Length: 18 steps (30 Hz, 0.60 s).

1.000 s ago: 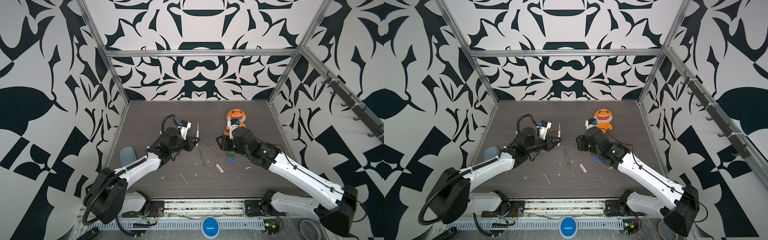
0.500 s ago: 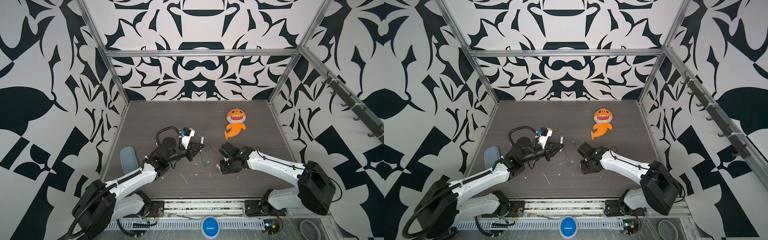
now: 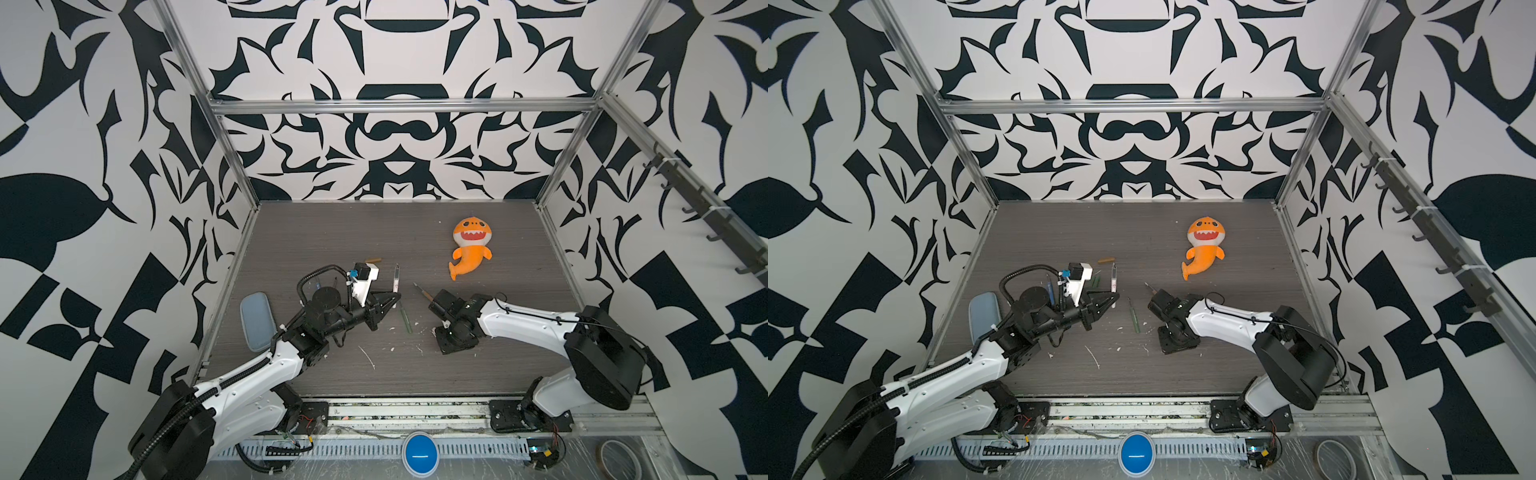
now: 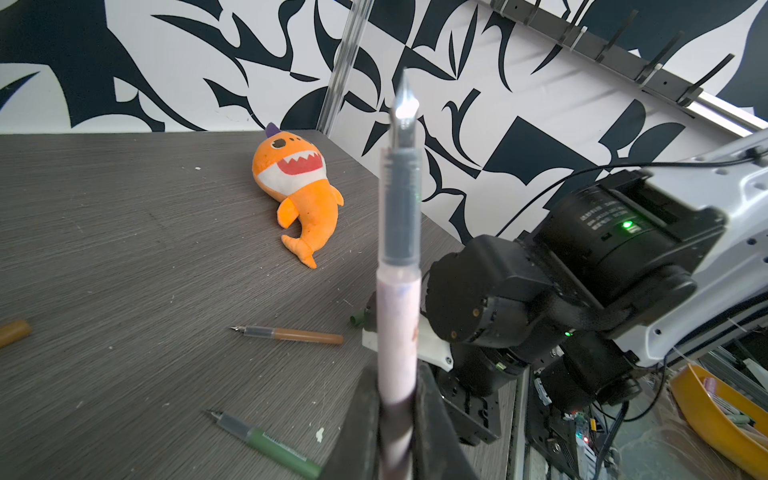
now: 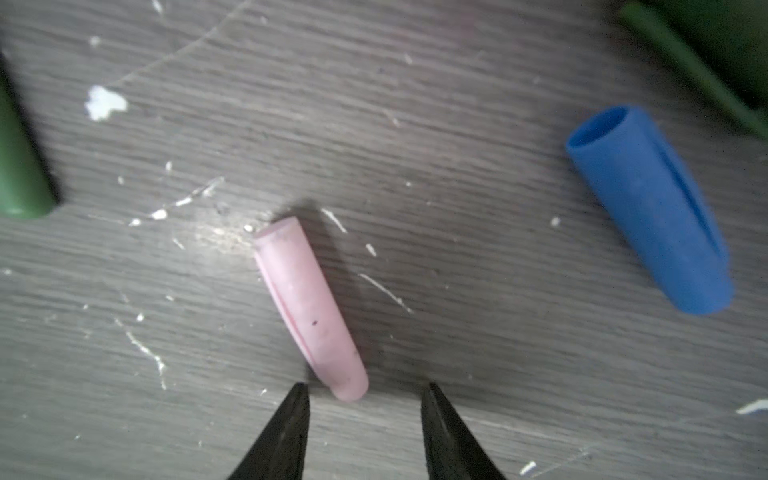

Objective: Insert the pens into the pen caps
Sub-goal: 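Hold the pink pen upright in the left gripper while the right nears the pink cap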

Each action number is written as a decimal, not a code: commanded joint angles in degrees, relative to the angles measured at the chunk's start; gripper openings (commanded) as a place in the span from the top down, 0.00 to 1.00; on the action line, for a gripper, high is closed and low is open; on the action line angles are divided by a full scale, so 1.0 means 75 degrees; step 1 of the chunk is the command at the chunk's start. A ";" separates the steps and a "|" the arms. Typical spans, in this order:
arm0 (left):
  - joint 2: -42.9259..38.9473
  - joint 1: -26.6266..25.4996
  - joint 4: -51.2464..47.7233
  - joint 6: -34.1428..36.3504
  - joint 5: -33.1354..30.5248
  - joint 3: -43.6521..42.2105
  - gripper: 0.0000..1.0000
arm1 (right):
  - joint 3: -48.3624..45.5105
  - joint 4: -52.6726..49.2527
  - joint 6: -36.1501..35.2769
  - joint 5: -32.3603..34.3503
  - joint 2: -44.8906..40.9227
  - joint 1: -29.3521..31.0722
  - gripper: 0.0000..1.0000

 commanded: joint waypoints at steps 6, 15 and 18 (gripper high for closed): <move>-0.0393 -0.0019 -0.0182 -0.0153 -0.0089 -0.0072 1.00 | 0.0092 -0.0269 -0.0152 0.0661 -0.0039 -0.0296 0.55; -0.0453 -0.0019 -0.0189 -0.0240 -0.0038 0.0033 1.00 | 0.0550 0.0282 -0.0415 0.0555 0.0484 -0.0777 0.55; -0.0497 -0.0019 -0.0228 -0.0377 0.0016 0.0055 1.00 | 0.0940 0.0254 -0.0512 0.0652 0.0810 -0.0824 0.56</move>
